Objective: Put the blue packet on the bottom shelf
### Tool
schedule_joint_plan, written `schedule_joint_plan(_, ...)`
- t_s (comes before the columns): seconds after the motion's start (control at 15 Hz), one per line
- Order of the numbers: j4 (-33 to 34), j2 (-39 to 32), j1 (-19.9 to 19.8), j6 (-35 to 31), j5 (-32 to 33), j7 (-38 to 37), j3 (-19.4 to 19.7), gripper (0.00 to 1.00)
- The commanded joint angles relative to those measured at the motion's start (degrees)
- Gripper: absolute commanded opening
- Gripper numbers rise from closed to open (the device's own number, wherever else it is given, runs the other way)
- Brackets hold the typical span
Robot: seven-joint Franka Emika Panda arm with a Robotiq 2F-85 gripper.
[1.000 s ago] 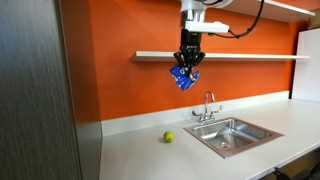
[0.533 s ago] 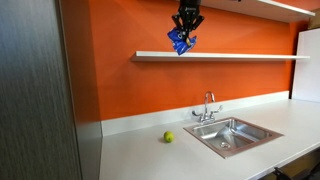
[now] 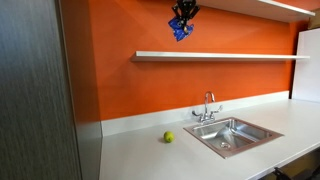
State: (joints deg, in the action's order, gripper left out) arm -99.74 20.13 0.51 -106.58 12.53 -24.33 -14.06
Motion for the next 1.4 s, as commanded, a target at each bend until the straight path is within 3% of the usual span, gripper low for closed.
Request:
schedule_joint_plan(0.0,11.44,-10.26,-0.68,2.53,3.23,1.32,0.75,0.00)
schedule_joint_plan(0.47,26.39,-24.98,2.18,3.93,3.51,3.40,4.49,0.00)
schedule_joint_plan(1.0,40.94,-36.98,6.65,6.31,2.01,4.30,7.82,0.00)
schedule_joint_plan(1.07,41.53,-37.75,5.37,6.39,2.23,3.90,6.40,0.00)
schedule_joint_plan(1.13,42.56,-38.61,5.52,6.87,2.29,3.80,6.59,0.26)
schedule_joint_plan(1.2,43.22,-39.25,5.50,7.12,2.35,3.79,6.61,0.27)
schedule_joint_plan(1.33,44.38,-40.20,5.55,7.85,2.59,3.37,6.71,0.41)
